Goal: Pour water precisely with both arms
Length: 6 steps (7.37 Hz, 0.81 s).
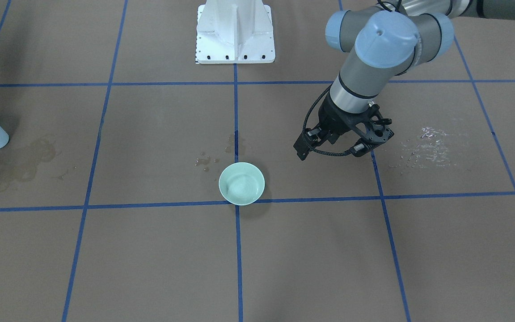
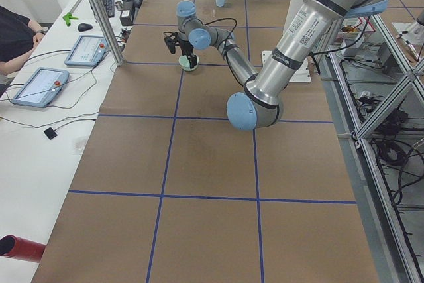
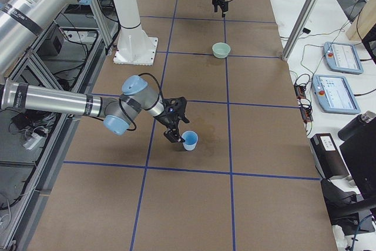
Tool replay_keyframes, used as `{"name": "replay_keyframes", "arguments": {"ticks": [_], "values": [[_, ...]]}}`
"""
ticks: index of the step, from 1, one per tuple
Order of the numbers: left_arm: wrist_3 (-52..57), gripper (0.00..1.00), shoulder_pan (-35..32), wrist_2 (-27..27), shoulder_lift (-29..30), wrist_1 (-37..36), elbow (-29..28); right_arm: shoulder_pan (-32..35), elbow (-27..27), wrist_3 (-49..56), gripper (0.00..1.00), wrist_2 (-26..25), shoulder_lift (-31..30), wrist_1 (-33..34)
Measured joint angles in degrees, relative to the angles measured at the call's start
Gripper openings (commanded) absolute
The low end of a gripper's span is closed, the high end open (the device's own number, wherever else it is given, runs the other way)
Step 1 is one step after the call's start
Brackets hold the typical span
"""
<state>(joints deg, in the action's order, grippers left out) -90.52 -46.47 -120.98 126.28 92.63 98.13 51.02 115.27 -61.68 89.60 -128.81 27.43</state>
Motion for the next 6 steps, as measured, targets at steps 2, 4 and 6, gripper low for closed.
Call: {"name": "replay_keyframes", "arguments": {"ticks": [2,4,6], "values": [[0.0,1.0,0.05,0.69,-0.24,0.08,0.01,-12.61,-0.28,-7.98,1.0,-13.5,-1.57,0.15],[0.0,1.0,0.06,0.81,-0.37,0.09,0.04,-24.12,-1.25,-17.13,1.0,-24.13,-2.21,0.59],[-0.04,1.0,0.06,0.83,-0.41,0.07,0.05,-31.19,-3.39,-23.19,1.0,-30.47,-2.3,0.68]]}}
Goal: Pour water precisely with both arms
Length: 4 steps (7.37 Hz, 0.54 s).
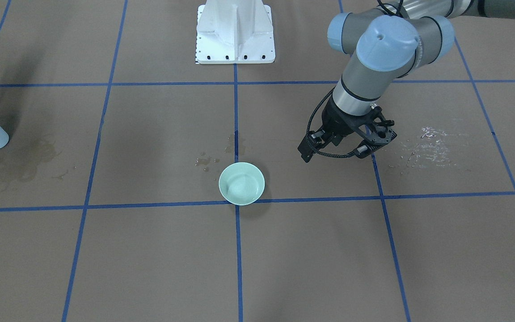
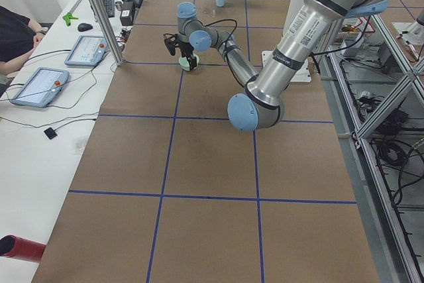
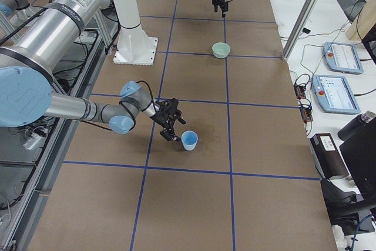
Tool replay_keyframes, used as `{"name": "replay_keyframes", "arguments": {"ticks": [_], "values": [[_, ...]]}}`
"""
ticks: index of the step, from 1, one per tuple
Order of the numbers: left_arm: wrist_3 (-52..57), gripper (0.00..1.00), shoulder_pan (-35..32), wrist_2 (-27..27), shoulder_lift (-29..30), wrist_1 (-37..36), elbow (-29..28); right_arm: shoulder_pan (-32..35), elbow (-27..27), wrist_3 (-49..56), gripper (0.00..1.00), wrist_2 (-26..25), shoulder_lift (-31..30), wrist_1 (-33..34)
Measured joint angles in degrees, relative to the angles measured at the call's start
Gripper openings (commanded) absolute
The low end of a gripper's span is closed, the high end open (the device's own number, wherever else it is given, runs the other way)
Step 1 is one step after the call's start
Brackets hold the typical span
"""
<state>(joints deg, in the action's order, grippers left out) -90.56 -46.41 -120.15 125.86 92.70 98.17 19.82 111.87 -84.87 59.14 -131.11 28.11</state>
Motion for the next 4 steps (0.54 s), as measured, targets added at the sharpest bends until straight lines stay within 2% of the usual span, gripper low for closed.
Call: {"name": "replay_keyframes", "arguments": {"ticks": [4], "values": [[0.01,1.0,0.07,0.0,-0.4,0.0,0.03,-7.2,-2.62,-6.36,1.0,-6.01,0.19,1.01]]}}
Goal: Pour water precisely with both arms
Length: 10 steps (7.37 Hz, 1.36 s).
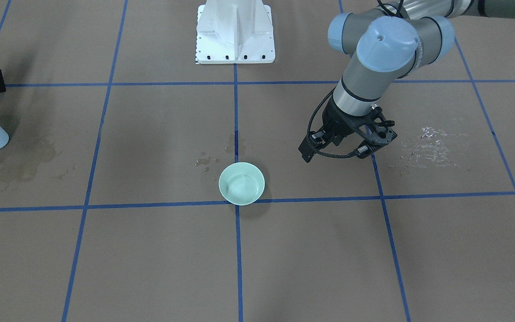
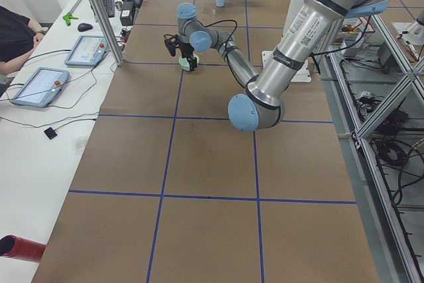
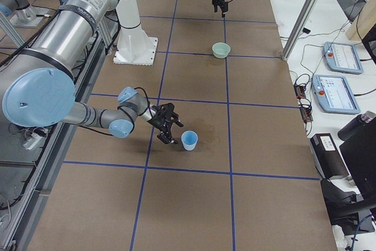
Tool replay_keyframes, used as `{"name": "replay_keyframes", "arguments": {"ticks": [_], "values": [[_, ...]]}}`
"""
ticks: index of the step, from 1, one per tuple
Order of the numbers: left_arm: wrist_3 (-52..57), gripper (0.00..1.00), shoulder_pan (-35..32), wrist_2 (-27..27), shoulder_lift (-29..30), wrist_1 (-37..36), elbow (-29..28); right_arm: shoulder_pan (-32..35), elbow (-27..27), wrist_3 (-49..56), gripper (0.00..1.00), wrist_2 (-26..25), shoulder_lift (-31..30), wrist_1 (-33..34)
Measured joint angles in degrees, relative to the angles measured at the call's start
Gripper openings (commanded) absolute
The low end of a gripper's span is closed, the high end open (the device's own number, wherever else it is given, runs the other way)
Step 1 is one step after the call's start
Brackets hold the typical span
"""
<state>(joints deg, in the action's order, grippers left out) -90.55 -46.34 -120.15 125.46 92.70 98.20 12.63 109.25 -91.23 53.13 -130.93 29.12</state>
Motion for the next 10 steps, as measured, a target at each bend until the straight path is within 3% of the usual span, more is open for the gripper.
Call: {"name": "replay_keyframes", "arguments": {"ticks": [3,10], "values": [[-0.06,1.0,0.02,-0.04,-0.18,0.02,0.28,-4.69,-0.72,-5.61,1.0,-5.37,1.63,6.66],[0.03,1.0,0.09,-0.03,-0.48,0.02,0.24,-7.17,-9.39,-9.16,1.0,-17.15,6.86,7.83]]}}
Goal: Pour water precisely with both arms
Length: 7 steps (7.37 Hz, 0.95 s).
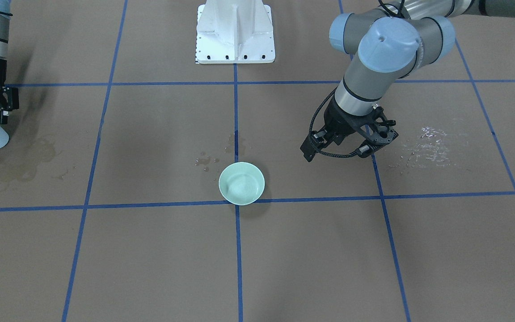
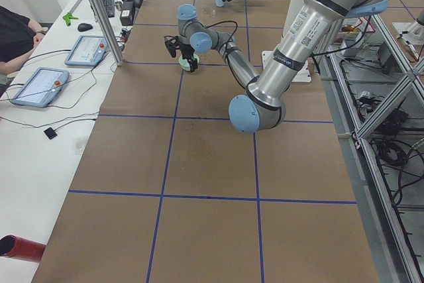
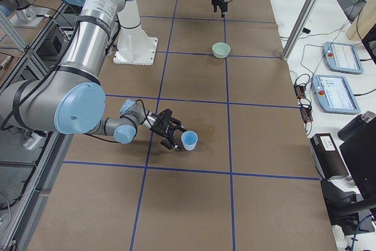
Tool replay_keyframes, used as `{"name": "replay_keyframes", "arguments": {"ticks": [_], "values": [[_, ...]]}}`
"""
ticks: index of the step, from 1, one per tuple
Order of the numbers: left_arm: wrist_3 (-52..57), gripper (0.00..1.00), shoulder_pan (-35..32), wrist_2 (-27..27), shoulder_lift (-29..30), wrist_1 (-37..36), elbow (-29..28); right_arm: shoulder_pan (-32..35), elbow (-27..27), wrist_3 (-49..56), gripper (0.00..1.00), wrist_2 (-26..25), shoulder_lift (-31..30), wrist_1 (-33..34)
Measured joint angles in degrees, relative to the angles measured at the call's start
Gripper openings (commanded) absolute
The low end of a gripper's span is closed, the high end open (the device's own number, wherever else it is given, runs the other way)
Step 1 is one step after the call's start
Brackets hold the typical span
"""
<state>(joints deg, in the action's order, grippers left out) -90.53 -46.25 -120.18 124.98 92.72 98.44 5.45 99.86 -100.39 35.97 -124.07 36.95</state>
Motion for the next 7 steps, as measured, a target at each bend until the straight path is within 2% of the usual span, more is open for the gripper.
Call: {"name": "replay_keyframes", "arguments": {"ticks": [2,7], "values": [[0.06,1.0,0.02,-0.03,-0.18,0.06,-0.04,0.0,-1.91,-0.04,0.99,-2.59,1.06,-0.03],[0.07,1.0,-0.03,-0.06,-0.27,0.09,0.02,0.08,-3.73,0.02,0.99,-4.32,2.35,-0.2]]}}
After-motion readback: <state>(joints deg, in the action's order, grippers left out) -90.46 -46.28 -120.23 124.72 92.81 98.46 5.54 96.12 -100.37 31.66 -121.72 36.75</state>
